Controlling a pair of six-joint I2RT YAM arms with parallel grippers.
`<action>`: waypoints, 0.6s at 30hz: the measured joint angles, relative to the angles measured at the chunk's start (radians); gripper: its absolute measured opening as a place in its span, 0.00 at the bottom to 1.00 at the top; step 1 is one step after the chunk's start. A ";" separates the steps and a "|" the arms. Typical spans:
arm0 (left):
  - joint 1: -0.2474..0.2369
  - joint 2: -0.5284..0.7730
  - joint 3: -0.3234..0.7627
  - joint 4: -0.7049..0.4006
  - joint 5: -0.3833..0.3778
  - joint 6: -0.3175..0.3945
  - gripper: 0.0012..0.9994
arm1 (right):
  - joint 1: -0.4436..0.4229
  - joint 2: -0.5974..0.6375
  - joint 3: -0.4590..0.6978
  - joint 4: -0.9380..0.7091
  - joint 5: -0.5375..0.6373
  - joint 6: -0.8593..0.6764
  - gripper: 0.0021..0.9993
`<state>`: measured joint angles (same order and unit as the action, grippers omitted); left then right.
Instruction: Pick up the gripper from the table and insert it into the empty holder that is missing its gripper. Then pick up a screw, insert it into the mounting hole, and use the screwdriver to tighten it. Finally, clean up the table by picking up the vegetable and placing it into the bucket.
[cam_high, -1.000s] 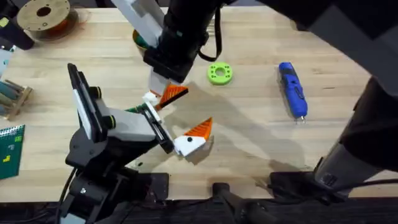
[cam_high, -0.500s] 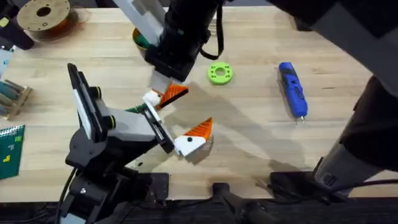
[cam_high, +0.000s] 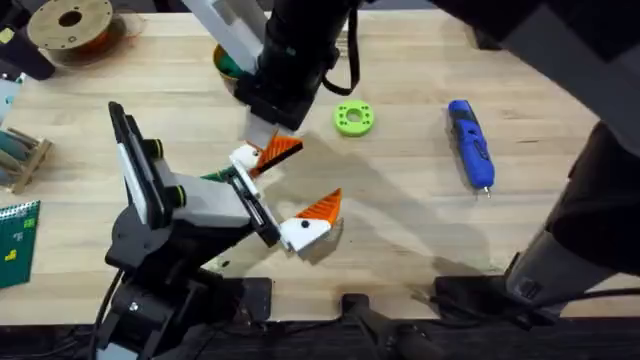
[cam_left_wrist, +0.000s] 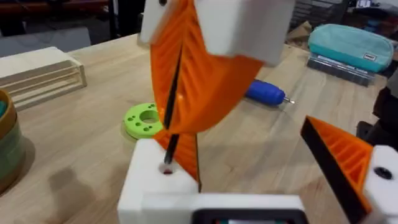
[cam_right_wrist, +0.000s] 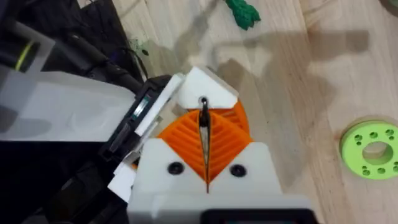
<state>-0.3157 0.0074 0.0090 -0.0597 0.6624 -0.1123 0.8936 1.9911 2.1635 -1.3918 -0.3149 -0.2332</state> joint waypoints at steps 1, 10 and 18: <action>0.000 0.000 0.000 0.000 0.000 0.000 0.99 | 0.000 0.000 0.000 0.000 0.001 0.000 0.00; 0.000 0.000 0.000 0.000 0.000 0.000 0.99 | 0.000 0.001 0.000 0.001 0.000 0.000 0.00; 0.000 0.000 0.000 0.000 -0.001 -0.001 0.99 | 0.005 0.018 0.001 0.001 0.000 0.000 0.00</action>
<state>-0.3157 0.0074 0.0090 -0.0601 0.6619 -0.1137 0.8986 2.0087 2.1647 -1.3911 -0.3153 -0.2333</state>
